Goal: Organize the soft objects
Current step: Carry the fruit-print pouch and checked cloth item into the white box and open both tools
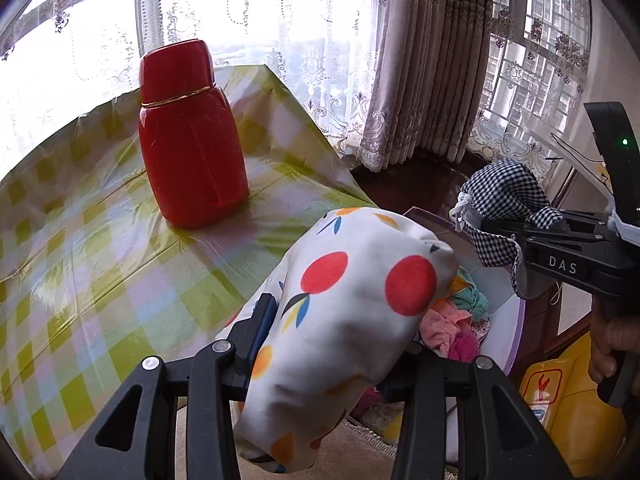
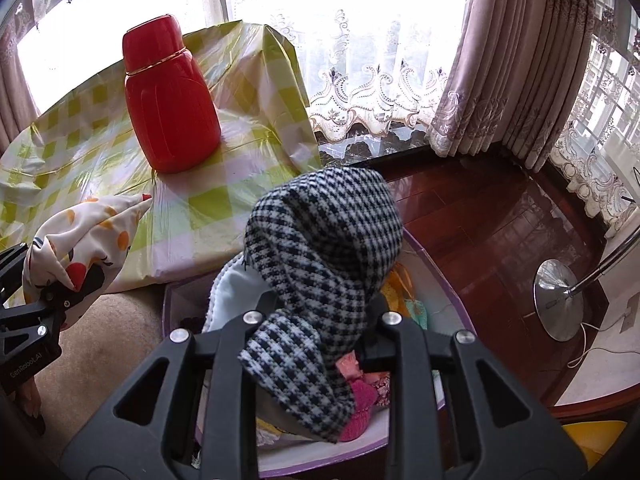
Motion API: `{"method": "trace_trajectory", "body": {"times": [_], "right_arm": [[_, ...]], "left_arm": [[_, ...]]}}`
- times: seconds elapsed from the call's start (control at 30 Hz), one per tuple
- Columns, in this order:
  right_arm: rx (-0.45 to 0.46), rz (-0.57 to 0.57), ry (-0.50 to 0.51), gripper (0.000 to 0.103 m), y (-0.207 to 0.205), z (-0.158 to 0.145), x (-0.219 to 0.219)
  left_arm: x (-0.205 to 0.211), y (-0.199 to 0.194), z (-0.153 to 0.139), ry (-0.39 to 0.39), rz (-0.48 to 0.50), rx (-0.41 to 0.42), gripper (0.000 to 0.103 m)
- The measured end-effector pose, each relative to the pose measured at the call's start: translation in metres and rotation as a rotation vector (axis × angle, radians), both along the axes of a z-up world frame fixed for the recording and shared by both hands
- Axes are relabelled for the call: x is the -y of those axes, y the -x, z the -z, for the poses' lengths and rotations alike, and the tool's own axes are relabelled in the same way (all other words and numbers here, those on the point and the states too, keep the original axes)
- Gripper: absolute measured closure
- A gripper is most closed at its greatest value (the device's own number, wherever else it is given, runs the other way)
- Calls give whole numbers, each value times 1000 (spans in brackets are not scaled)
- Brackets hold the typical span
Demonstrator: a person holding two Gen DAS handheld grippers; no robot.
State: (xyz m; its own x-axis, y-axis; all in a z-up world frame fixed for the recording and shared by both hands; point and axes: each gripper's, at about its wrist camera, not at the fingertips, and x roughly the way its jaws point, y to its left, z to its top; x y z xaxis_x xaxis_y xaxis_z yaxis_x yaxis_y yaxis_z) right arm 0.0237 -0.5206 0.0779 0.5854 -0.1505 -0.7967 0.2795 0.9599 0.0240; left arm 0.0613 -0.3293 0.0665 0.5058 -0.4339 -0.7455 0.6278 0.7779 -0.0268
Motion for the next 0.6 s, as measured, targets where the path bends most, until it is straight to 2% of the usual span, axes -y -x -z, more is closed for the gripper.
{"method": "trace_trajectory", "body": {"times": [0.33,0.43,0.6], "right_arm": [[-18,79,-11,68,17,13,25],[-18,102,-22,53,19,15,29],[-23,125,-19,42,25,18,34]], "left_arm": [[43,24,15,-42,84,-50,58],[50,24,20,-50,93,-74,56],[60,22,30,-52,109,-138,52]]}}
